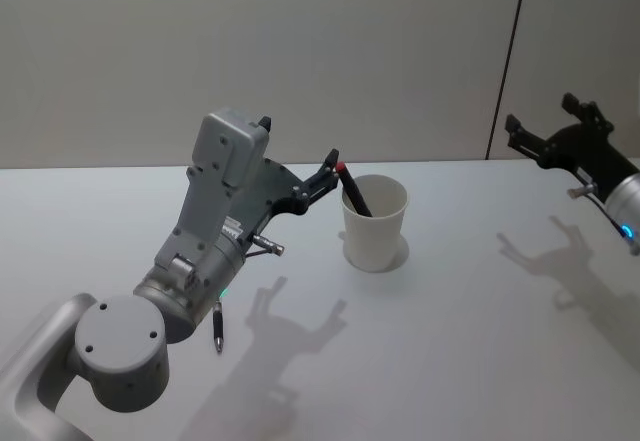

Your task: Place the pen into the pen holder.

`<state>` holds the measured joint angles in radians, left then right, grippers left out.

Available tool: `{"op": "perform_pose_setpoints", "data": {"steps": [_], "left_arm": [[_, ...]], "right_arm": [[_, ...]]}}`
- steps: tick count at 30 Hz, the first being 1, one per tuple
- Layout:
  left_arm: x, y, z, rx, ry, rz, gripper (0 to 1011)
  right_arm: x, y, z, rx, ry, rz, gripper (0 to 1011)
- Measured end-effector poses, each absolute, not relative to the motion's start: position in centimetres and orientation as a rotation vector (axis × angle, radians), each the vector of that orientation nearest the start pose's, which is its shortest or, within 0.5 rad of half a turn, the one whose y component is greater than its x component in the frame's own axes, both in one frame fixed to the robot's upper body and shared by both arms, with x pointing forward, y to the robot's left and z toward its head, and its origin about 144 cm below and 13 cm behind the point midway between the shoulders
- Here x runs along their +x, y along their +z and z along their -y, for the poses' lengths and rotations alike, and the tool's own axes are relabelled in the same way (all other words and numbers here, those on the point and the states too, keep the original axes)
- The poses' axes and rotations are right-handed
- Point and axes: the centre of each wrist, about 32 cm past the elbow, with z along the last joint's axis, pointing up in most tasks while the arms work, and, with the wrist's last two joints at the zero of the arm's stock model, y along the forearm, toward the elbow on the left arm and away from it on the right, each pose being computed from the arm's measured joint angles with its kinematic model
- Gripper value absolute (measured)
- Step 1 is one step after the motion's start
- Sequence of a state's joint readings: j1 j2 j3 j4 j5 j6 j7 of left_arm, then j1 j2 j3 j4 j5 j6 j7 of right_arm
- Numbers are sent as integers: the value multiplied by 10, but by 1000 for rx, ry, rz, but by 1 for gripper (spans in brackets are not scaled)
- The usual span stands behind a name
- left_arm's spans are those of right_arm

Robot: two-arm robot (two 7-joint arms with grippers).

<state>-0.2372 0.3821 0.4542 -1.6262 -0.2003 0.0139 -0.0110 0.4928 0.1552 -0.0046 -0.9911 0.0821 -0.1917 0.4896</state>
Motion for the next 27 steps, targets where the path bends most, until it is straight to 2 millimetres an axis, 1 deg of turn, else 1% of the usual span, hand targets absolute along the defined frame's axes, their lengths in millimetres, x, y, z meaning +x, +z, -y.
{"op": "perform_pose_setpoints", "data": {"steps": [15, 27], "left_arm": [[492, 1204, -198, 61, 1124, 268, 1003], [492, 1204, -198, 61, 1124, 268, 1003]], "right_arm": [[568, 1162, 319, -35, -1176, 116, 1002], [556, 1162, 332, -55, -1185, 111, 1002]]}}
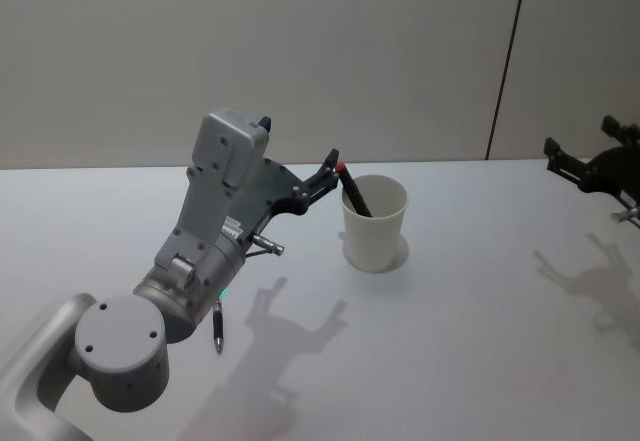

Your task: Place the pen into the pen holder.

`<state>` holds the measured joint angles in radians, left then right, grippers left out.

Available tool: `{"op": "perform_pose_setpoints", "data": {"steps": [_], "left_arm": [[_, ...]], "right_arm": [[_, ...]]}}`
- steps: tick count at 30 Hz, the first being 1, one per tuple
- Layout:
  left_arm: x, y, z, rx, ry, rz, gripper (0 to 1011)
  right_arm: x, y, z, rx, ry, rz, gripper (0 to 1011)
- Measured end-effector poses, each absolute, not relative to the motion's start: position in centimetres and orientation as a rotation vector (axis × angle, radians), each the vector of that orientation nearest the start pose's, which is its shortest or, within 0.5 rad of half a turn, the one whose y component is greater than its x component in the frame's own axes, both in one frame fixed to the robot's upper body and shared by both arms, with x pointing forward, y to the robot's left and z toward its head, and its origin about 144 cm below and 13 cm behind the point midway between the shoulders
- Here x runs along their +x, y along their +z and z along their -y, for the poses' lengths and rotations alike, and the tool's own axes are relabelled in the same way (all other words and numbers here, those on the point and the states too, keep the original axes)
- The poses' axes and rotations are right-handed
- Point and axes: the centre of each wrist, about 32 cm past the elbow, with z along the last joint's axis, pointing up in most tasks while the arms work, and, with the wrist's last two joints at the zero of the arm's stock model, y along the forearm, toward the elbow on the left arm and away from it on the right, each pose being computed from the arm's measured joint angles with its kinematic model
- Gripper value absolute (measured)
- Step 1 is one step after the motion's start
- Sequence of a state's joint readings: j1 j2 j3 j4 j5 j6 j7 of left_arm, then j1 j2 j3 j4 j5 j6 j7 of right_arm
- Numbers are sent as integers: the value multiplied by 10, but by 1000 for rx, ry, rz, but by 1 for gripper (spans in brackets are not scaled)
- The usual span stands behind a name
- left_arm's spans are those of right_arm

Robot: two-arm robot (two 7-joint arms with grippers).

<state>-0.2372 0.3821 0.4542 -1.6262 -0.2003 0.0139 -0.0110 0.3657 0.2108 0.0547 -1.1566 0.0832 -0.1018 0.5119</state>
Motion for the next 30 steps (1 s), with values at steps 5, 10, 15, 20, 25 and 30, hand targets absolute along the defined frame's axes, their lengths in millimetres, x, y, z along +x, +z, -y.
{"op": "perform_pose_setpoints", "data": {"steps": [5, 10, 15, 20, 25, 30], "left_arm": [[492, 1204, -198, 61, 1124, 268, 1003], [492, 1204, -198, 61, 1124, 268, 1003], [492, 1204, -198, 61, 1124, 268, 1003], [492, 1204, -198, 61, 1124, 268, 1003], [491, 1204, -199, 62, 1128, 266, 1003], [490, 1204, -199, 62, 1137, 257, 1003]], "right_arm": [[554, 1163, 335, -61, -1186, 111, 1002], [552, 1163, 337, -64, -1187, 110, 1002], [551, 1163, 338, -66, -1187, 110, 1002], [550, 1163, 339, -68, -1188, 109, 1002], [549, 1163, 340, -69, -1188, 109, 1002], [549, 1163, 340, -70, -1188, 109, 1002]]}}
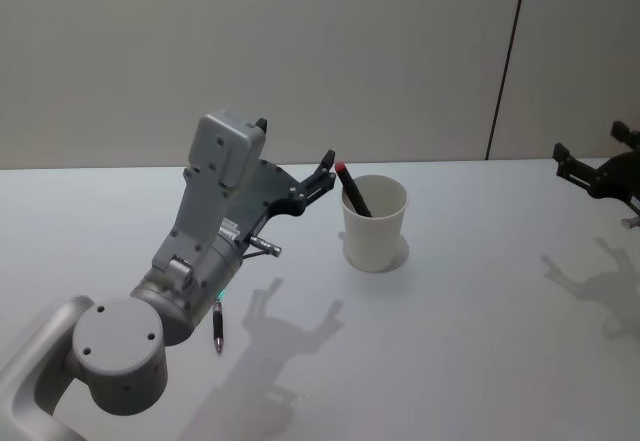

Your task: Place the pen into the pen holder.

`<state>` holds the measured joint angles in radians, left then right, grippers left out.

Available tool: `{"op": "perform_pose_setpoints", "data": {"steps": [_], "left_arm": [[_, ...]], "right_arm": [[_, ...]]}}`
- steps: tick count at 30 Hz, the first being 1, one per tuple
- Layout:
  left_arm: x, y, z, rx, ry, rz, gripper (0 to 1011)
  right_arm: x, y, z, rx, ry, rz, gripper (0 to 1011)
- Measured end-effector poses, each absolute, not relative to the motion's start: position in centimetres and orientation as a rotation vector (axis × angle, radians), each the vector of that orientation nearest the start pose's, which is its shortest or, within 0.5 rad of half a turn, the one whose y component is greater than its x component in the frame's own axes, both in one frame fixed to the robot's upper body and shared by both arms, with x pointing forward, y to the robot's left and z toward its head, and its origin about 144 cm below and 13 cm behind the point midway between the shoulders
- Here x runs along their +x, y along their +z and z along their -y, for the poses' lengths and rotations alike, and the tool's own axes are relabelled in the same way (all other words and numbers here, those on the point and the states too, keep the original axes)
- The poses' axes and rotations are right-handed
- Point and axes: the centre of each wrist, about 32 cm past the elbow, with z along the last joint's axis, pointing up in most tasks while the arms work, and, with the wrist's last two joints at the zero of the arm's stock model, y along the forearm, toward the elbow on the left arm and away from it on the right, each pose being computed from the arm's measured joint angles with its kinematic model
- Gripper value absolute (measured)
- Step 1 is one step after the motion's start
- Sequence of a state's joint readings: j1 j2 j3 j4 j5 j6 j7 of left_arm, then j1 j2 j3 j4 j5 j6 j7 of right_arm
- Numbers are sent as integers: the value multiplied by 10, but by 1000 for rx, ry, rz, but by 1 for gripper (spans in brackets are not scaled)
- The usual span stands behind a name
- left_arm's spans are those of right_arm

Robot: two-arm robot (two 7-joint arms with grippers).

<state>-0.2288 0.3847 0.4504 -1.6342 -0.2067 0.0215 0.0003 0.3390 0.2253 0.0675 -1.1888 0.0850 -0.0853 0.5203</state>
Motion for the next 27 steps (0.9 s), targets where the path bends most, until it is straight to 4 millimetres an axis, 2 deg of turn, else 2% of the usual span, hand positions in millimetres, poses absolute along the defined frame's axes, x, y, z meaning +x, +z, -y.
{"op": "perform_pose_setpoints", "data": {"steps": [27], "left_arm": [[474, 1203, -210, 104, 1180, 42, 1002]], "right_arm": [[548, 1163, 341, -71, -1189, 109, 1002]]}}
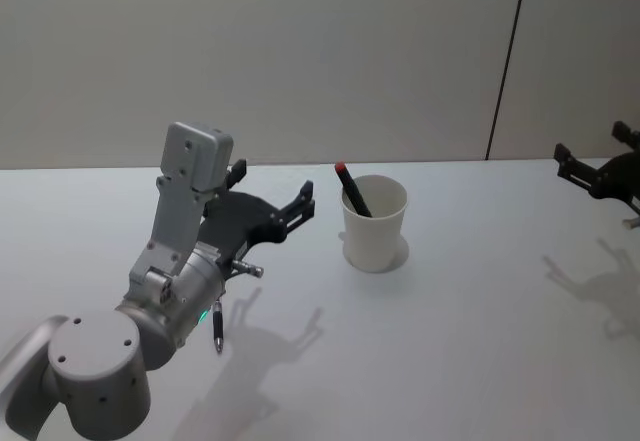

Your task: Place the pen into the pen holder.

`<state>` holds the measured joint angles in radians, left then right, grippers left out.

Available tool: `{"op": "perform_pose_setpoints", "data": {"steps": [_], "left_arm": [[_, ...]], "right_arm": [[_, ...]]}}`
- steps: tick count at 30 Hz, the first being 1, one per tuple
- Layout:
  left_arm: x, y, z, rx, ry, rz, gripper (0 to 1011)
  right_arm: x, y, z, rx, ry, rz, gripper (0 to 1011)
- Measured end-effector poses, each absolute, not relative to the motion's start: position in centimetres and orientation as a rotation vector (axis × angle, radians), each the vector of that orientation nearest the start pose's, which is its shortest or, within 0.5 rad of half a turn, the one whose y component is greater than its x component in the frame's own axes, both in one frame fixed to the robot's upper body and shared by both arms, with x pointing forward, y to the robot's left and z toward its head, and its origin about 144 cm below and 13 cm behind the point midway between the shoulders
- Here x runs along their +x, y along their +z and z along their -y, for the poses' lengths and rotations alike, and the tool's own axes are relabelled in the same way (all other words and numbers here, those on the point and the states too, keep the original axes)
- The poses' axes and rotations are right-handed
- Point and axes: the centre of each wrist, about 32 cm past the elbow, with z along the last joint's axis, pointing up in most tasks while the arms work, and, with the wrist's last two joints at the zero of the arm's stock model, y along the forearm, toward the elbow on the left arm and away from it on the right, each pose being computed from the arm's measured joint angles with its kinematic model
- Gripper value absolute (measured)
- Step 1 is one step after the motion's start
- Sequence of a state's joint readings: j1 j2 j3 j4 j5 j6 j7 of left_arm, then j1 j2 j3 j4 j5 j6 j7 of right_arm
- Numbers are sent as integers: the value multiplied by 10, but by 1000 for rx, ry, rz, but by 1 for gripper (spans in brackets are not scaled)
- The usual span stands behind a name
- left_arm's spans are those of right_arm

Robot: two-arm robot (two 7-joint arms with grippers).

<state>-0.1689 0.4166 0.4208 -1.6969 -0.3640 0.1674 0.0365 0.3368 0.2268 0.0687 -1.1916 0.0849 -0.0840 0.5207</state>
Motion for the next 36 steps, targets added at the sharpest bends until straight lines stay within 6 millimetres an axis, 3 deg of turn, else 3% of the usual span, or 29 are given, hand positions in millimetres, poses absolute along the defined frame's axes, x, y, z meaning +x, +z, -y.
{"op": "perform_pose_setpoints", "data": {"steps": [36], "left_arm": [[473, 1184, -230, 220, 1170, -202, 1003]], "right_arm": [[548, 1163, 341, -71, -1189, 109, 1002]]}}
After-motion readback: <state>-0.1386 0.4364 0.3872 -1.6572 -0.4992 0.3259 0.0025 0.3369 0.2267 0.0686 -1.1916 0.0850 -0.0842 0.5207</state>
